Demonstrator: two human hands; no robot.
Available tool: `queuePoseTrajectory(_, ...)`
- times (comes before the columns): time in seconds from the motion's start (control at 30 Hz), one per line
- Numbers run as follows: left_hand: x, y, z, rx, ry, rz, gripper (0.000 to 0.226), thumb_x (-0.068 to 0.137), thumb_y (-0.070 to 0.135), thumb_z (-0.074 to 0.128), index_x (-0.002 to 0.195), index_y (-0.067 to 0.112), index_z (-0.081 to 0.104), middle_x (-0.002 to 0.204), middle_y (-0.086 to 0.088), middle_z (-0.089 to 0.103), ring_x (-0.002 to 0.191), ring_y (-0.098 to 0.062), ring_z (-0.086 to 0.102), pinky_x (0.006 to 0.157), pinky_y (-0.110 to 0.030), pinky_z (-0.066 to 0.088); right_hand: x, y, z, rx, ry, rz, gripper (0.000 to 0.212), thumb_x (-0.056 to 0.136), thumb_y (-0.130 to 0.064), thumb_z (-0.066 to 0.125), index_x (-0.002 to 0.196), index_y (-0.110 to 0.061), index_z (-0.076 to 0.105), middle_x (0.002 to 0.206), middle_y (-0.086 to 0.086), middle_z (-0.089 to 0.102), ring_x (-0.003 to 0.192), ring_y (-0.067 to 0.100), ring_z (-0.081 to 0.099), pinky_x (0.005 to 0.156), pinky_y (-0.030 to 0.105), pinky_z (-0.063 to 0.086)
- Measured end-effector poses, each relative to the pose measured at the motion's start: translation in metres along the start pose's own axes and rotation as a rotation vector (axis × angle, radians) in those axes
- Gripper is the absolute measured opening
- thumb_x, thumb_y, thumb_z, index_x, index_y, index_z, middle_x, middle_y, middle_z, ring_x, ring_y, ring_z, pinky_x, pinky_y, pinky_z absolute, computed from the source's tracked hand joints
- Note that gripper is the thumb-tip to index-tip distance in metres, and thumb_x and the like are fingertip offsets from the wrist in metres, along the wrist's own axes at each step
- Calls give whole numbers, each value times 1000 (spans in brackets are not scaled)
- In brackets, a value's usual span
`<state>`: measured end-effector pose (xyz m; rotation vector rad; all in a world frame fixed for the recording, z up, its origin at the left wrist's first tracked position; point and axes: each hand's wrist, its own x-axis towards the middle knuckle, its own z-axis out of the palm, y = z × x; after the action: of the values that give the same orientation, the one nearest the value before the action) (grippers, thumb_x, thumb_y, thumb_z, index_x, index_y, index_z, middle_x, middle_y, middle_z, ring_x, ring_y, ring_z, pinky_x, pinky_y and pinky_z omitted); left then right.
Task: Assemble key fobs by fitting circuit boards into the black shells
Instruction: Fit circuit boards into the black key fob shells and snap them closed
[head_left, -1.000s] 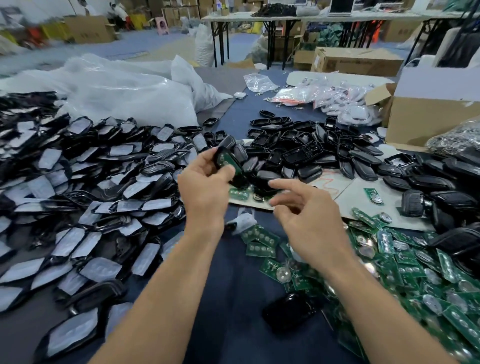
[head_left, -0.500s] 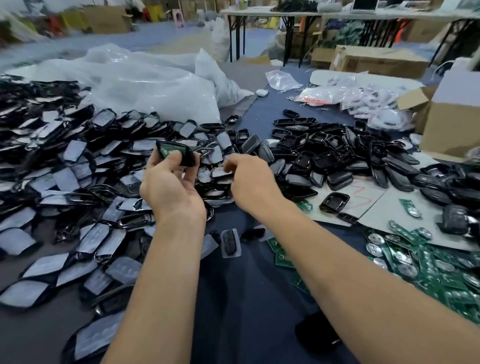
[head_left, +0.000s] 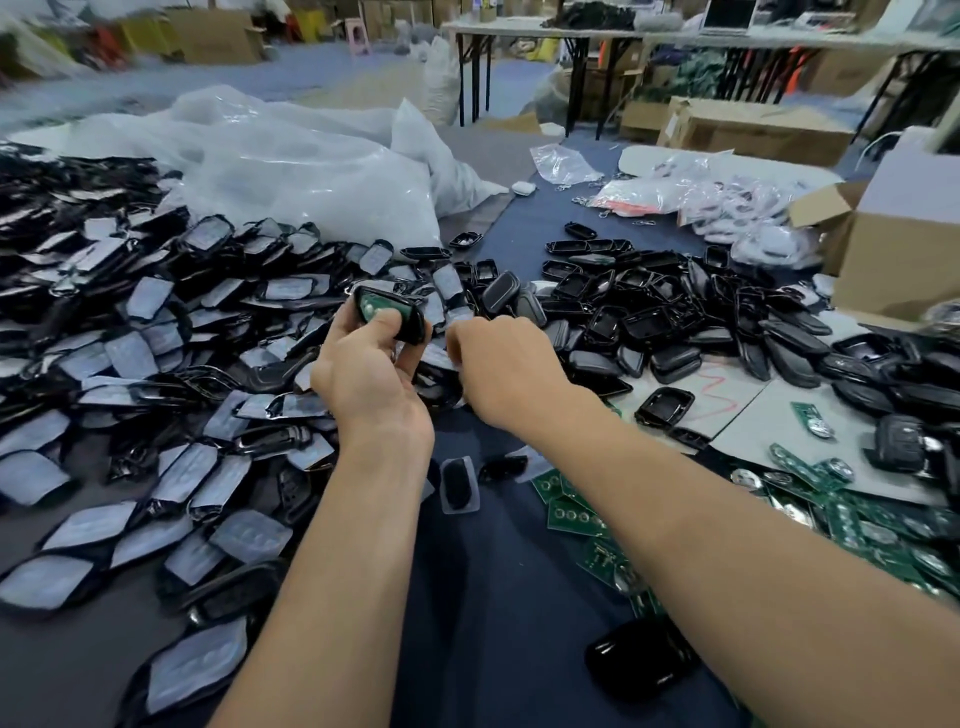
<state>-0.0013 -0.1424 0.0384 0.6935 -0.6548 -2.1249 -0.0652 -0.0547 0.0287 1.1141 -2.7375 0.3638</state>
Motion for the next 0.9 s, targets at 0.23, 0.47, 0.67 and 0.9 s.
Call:
queuePoseTrajectory(0.23, -3, -8, 0, 147, -49, 1, 31, 87, -18, 59, 106, 3, 70, 94, -13, 70, 78, -24, 69, 63, -30, 60, -42, 17, -16, 234, 281, 203, 18, 93, -11, 60, 99, -26, 66, 81, -6, 66, 78, 21, 53, 90, 36, 40)
queuePoseTrajectory(0.47, -32, -43, 5, 712, -429, -112, 35, 80, -16, 62, 97, 11, 74, 78, -3, 76, 65, -15, 71, 59, -30, 60, -134, 61, -49, 592, 115, 393, 21, 98, -14, 61, 84, -29, 64, 76, -6, 72, 63, 11, 58, 64, 25, 46)
queuePoseTrajectory(0.67, -70, -64, 6, 884, -860, -397, 29, 74, -2, 52, 77, 20, 70, 76, -4, 71, 60, -18, 62, 47, -25, 51, -165, 81, -52, 639, 1, 387, 24, 100, -14, 58, 83, -29, 64, 79, -2, 73, 75, 17, 67, 69, 30, 51)
queuePoseTrajectory(0.9, -65, -62, -2, 967, -1059, -332, 26, 82, 19, 72, 107, 24, 75, 91, -1, 74, 85, -17, 71, 77, -33, 63, -168, 94, -58, 611, 51, 389, 30, 99, -13, 59, 77, -33, 65, 66, -15, 68, 53, -2, 53, 51, 11, 38)
